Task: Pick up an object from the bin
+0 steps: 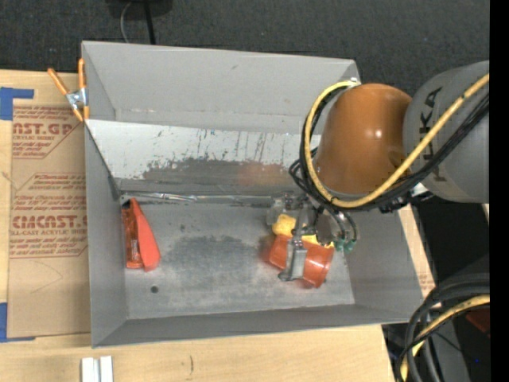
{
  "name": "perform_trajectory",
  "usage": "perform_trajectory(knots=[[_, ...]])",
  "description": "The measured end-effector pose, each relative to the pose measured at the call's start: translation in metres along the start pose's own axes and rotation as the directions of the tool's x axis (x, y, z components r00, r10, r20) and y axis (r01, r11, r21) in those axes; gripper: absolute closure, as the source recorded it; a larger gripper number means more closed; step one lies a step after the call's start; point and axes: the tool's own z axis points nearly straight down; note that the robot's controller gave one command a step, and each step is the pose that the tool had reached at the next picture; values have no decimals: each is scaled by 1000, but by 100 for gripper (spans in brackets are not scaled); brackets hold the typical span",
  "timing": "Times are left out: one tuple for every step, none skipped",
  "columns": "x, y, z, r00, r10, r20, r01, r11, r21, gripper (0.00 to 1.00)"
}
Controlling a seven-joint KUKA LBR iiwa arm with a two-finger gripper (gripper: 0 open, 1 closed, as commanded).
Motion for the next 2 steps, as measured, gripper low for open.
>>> perform_trajectory(knots=[[-1,0,-4,1000,1,8,-1,1000,-1,0],[-5,-6,4,999,53,11,-53,999,-2,0]])
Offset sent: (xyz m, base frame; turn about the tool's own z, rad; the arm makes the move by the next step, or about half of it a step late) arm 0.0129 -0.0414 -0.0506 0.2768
